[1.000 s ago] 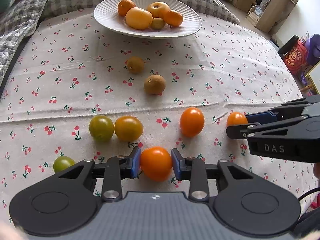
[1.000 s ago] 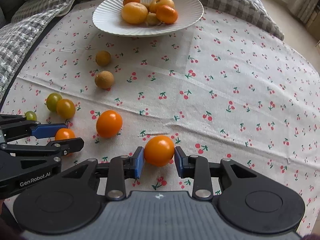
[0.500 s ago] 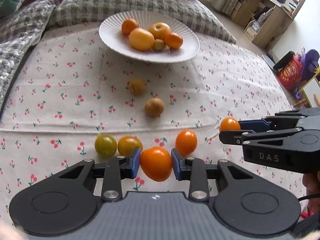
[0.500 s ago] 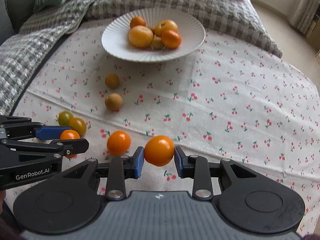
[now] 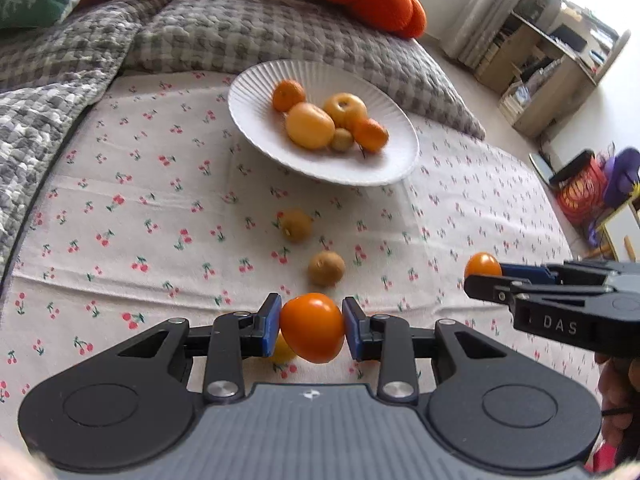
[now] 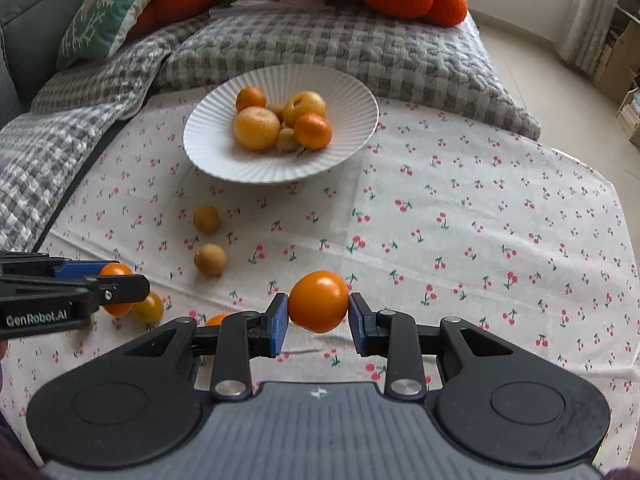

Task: Organize fruits
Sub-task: 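Carry both orange tomatoes into the white bowl and open both grippers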

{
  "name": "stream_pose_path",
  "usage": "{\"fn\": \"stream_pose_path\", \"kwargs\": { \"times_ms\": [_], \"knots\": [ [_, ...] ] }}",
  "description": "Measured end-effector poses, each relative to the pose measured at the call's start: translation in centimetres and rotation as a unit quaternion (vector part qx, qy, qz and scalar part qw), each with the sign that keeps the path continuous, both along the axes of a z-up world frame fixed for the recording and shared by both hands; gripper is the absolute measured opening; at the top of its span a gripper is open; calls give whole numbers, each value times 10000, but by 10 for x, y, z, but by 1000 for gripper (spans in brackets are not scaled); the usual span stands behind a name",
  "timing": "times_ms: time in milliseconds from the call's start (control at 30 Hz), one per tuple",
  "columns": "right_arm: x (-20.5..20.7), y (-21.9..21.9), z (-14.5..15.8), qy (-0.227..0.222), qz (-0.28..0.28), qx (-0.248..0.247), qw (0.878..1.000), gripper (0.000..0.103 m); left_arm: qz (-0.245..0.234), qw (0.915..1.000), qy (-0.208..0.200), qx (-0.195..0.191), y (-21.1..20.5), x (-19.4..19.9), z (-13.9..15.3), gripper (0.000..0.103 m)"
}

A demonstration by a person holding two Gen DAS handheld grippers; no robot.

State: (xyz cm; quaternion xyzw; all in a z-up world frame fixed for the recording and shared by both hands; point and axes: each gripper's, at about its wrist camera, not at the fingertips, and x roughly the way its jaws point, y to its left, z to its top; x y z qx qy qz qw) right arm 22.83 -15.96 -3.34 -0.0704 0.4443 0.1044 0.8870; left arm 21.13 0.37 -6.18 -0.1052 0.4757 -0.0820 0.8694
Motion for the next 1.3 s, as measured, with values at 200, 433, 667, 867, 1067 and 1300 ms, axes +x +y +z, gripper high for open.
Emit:
{"fn": "stream_pose_path", "kwargs": {
  "times_ms": [200, 433, 667, 867, 1067, 1300],
  "knots": [
    [10, -2, 7, -221, -49, 130, 9997, 29, 335, 9993, -141, -85, 15, 13, 9, 29],
    [23, -6, 12, -339, -120, 338, 9988, 29, 598, 9977, -269, -172, 25, 31, 17, 29],
    [40, -3, 18, -514, -121, 491, 9974, 29, 800, 9952, -460, -314, 27, 54, 22, 29],
    [65, -16, 26, -672, -397, 750, 9941, 29, 911, 9935, -552, -396, 32, 71, 27, 29],
    [85, -25, 23, -695, -582, 1053, 9903, 29, 1045, 9908, -656, -556, 39, 93, 28, 29],
    [114, -15, 16, -674, -480, 1241, 9888, 29, 935, 9921, -569, -612, 28, 121, 12, 29]
  ]
}}
